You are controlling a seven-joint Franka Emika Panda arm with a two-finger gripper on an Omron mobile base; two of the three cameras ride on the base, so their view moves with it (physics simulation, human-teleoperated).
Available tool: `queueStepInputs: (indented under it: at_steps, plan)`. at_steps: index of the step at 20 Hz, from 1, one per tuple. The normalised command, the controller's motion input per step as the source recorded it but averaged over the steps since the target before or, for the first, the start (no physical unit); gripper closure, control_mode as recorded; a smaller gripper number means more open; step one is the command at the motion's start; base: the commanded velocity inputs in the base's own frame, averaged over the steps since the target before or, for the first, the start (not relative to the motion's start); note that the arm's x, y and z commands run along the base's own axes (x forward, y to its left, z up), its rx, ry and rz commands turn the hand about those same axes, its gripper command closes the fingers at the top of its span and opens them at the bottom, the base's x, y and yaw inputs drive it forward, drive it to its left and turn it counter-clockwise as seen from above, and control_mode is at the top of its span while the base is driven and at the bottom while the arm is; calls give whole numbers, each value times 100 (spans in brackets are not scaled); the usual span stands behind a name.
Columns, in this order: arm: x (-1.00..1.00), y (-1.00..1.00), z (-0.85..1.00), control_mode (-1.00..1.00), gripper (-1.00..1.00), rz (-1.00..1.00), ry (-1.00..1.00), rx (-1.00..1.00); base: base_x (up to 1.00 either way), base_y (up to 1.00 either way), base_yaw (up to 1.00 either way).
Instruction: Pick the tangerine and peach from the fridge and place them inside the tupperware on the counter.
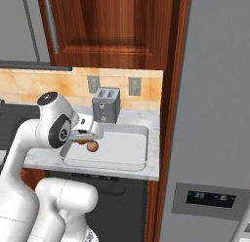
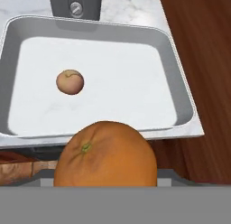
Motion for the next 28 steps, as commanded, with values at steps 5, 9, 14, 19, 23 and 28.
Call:
queueStepInputs:
  at_steps: [5,9,14,19,23,28]
  plan:
    - [68,0,-41,-100,100,0,4,0,0,0,0]
    - [57,0,-29,-100,100,0,0,0,0,0,0]
    - [41,-2,-24,-100,100,0,0,0,0,0,0]
    - [33,-6,-22,-100,100,0,0,0,0,0,0]
    - [22,-8,-24,-100,100,0,0,0,0,0,0]
    - [10,-9,-29,-100,100,0,0,0,0,0,0]
